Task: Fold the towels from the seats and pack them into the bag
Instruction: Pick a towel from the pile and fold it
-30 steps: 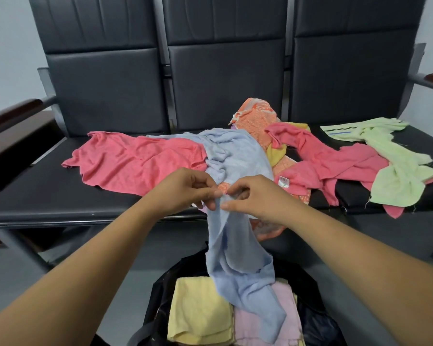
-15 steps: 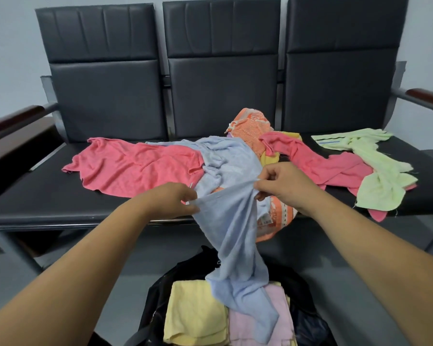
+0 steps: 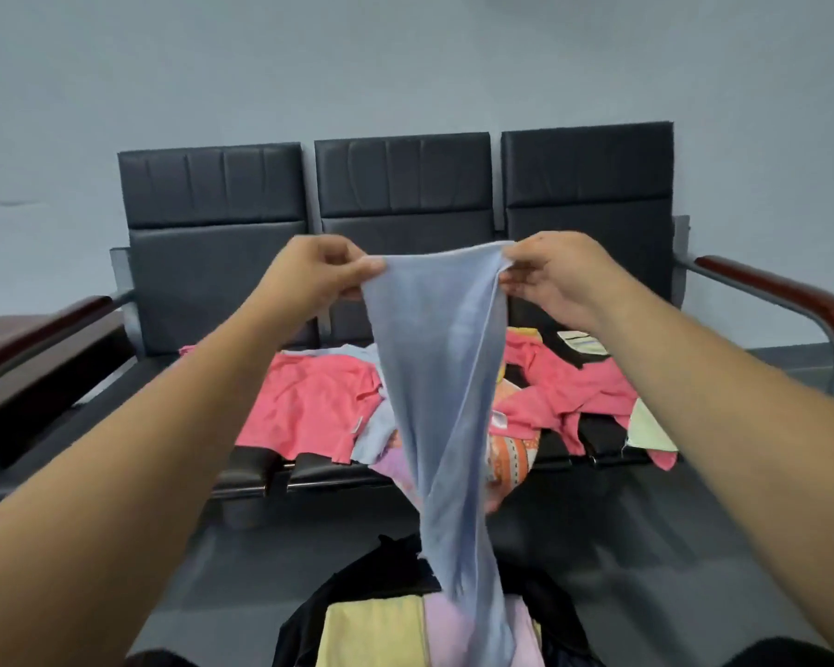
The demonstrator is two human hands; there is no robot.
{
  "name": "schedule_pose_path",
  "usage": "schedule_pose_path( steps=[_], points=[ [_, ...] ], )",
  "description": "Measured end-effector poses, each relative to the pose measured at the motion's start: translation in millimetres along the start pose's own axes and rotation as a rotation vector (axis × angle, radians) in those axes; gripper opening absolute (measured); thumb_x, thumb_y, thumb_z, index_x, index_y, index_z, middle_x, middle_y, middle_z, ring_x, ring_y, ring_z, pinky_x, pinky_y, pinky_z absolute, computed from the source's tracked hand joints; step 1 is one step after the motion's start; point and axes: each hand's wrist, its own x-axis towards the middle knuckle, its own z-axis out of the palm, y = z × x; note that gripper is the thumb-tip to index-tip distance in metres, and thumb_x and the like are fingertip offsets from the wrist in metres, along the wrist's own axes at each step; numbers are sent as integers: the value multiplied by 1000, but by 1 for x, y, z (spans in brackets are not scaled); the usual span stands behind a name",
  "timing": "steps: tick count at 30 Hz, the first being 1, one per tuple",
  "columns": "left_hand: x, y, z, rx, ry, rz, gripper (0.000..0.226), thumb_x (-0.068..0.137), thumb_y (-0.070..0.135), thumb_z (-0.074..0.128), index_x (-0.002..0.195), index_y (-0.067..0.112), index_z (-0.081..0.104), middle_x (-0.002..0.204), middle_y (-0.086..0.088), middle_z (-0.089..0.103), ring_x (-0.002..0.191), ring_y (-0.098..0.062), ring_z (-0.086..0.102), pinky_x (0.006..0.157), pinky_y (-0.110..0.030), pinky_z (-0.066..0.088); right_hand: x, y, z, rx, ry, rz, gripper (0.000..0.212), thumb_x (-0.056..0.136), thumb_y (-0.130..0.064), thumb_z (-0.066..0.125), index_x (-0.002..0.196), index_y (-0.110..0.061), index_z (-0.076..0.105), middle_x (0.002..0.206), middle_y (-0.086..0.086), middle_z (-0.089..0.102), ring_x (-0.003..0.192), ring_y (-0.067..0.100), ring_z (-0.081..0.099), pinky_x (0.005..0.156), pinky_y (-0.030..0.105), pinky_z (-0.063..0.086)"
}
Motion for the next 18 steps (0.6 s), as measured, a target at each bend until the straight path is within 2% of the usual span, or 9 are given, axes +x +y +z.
schedule_pose_path(
  steps=[2, 3, 5, 7, 9, 13, 15, 17, 18],
  points=[
    [2, 36, -18, -376, -46, 60, 15, 93, 18, 67, 81, 10, 64, 76, 0, 69, 73, -9, 65, 75, -23, 56, -9, -38, 0, 242, -178, 34, 17, 95, -3, 54, 85, -6, 67, 83, 9, 64, 75, 20, 64, 82, 31, 56],
    [2, 47, -25, -440, -90, 67, 15, 94, 17, 65, 81, 10, 63, 74, 1, 68, 71, -9, 65, 73, -22, 55, -13, -49, -1, 293, -241, 69, 19, 95, -5, 53, 89, -4, 72, 89, 8, 64, 83, 21, 62, 92, 31, 54],
    [0, 57, -32, -151, -123, 27, 17, 90, 22, 72, 80, 10, 65, 70, 4, 68, 67, -6, 64, 71, -21, 52, -16, -53, 0, 84, -167, 84, 24, 95, -6, 54, 81, -8, 74, 88, 6, 64, 84, 21, 59, 97, 37, 47],
    [1, 52, -33, 206, -46, 1, 20, 84, 30, 81, 80, 14, 70, 71, 4, 71, 67, -4, 65, 69, -22, 48, -17, -50, 3, -323, 85, -19, 20, 95, -9, 59, 76, -14, 66, 83, 3, 67, 81, 20, 60, 88, 39, 45],
    [-1, 50, -29, 232, 43, 30, 17, 83, 30, 82, 87, 18, 70, 75, 4, 70, 64, -3, 62, 60, -15, 45, -19, -48, 7, -401, 183, -116, 17, 97, -13, 62, 80, -17, 63, 92, 4, 69, 89, 19, 62, 85, 36, 46],
    [-8, 48, -19, 365, 134, 96, 12, 90, 30, 76, 94, 21, 71, 72, 5, 63, 53, 4, 51, 51, -8, 36, -12, -38, 4, -252, 138, -206, 13, 93, -6, 69, 100, -16, 66, 110, 8, 66, 101, 23, 67, 93, 40, 56],
    [-9, 41, -16, 306, 135, 60, 13, 93, 31, 72, 89, 19, 73, 75, 1, 67, 62, -1, 56, 65, -18, 46, -9, -32, 1, -275, 101, -173, 23, 91, -4, 71, 113, -9, 68, 116, 13, 67, 107, 28, 68, 96, 42, 57],
    [-11, 36, -14, 89, 123, -17, 12, 94, 29, 69, 85, 21, 71, 83, -4, 70, 75, -15, 63, 75, -35, 56, -9, -25, -3, -340, 79, -152, 14, 93, -5, 70, 106, -8, 72, 110, 14, 72, 106, 28, 70, 96, 43, 58],
    [-12, 36, -12, -7, 122, -44, 13, 96, 26, 67, 85, 20, 69, 85, -5, 69, 77, -18, 63, 73, -36, 57, -10, -23, -4, -343, 60, -151, 10, 94, -6, 69, 101, -11, 73, 108, 13, 73, 105, 27, 71, 95, 43, 58]
  ],
)
